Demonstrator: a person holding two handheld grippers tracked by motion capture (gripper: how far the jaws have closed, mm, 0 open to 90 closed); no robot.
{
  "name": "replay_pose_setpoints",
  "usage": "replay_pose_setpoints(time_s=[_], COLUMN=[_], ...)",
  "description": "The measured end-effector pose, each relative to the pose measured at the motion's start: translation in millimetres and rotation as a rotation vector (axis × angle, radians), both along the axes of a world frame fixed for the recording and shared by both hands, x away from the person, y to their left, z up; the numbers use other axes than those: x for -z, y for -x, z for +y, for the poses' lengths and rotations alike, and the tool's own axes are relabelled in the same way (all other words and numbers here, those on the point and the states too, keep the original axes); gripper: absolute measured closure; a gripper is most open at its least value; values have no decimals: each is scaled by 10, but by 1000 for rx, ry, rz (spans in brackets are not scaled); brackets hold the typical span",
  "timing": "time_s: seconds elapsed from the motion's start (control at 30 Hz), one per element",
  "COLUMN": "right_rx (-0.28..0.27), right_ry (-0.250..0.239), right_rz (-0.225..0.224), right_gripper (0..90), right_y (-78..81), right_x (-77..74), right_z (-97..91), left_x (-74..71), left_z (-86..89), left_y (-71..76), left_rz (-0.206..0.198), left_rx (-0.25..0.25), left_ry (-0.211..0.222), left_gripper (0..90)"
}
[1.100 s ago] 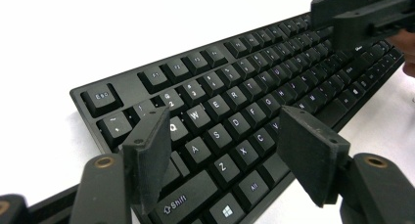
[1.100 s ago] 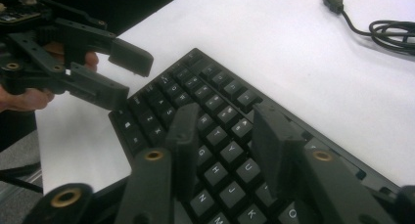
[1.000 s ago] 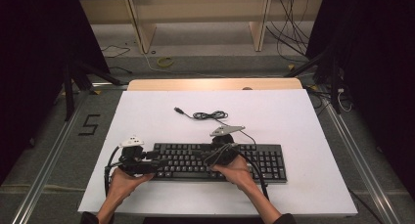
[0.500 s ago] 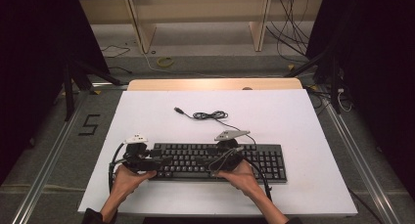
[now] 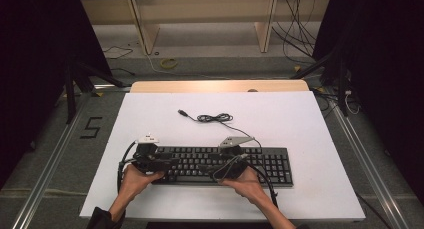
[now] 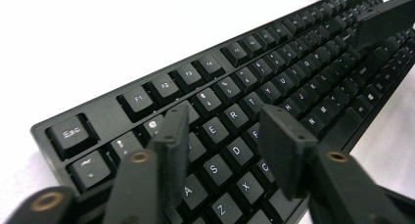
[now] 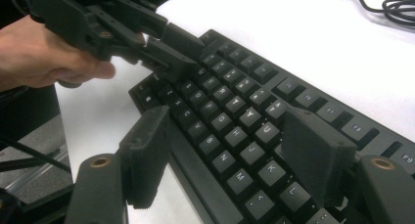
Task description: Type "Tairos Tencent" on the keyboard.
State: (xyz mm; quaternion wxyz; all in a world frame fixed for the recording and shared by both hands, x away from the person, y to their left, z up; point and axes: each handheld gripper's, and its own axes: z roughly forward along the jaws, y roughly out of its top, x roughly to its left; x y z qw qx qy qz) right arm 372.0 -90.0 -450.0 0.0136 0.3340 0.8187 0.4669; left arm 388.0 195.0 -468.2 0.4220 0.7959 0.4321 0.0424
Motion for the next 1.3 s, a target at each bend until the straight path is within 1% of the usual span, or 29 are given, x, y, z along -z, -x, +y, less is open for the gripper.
replay_pose_setpoints(time_s=[0.1,0.23,0.3,0.4,0.57,0.7,0.77,0.9,0.97,1.0,1.3], right_rx=[1,0,-5,-7,-8,-9,-6,-6,-6,-7,0], right_ry=[4,7,7,13,15,17,14,11,12,11,11], right_rz=[3,1,-4,-5,-5,-3,-4,-6,-6,-7,-9], right_gripper=[361,372,384,388,387,381,379,378,378,378,381], right_y=[6,11,15,21,23,25,24,27,32,34,33], right_x=[12,29,36,40,42,43,41,33,28,28,22], right_z=[-3,1,8,18,20,20,18,9,9,9,3], left_x=[12,18,20,16,36,41,52,58,79,85,65], left_z=[-34,-69,-87,-109,-140,-172,-188,-197,-196,-191,-196], left_y=[-20,-46,-51,-59,-81,-99,-109,-111,-115,-119,-104], left_rz=[0,-4,-15,-17,-14,-9,-9,-2,2,6,9], left_rx=[17,25,25,39,45,52,60,52,58,54,57], left_ry=[-21,-54,-49,-63,-81,-90,-105,-110,-126,-114,-114], left_gripper=[630,730,776,831,886,890,891,891,892,893,889])
